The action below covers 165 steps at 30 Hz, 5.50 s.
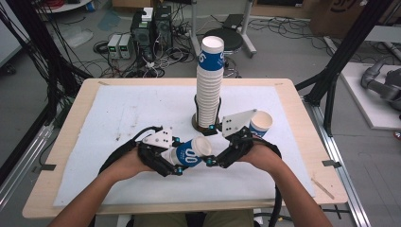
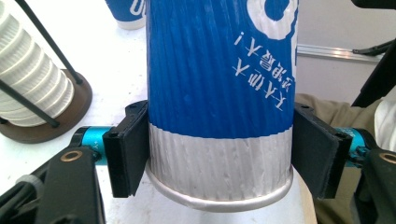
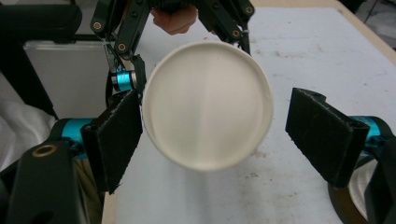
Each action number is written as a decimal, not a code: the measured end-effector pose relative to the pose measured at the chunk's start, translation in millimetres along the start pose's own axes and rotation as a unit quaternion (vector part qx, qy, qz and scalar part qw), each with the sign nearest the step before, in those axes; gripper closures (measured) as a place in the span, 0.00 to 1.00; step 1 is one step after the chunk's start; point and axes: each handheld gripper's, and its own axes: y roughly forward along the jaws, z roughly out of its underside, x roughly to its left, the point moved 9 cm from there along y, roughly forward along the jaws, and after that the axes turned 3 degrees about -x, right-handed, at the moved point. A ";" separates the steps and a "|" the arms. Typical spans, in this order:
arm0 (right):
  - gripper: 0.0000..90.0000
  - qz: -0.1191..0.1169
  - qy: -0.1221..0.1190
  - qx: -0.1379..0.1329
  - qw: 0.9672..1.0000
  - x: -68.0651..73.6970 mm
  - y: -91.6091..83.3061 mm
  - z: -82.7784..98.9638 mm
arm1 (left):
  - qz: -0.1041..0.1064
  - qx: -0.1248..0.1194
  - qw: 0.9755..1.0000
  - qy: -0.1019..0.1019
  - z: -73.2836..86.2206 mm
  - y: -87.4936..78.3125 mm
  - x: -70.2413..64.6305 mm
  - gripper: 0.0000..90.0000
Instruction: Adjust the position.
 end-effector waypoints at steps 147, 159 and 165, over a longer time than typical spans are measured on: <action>0.22 0.042 0.054 -0.099 0.993 1.5 -12.0 6.0 | -0.048 -0.132 0.989 -0.038 -14.9 -25.8 4.1 0.31; 0.22 0.045 -0.008 -0.020 0.999 0.8 -0.1 2.6 | -0.042 -0.063 0.997 -0.028 -15.3 -29.4 7.3 0.31; 0.22 0.043 -0.029 0.013 0.999 1.3 6.2 2.1 | -0.038 -0.028 0.999 -0.021 -18.2 -29.7 7.5 0.31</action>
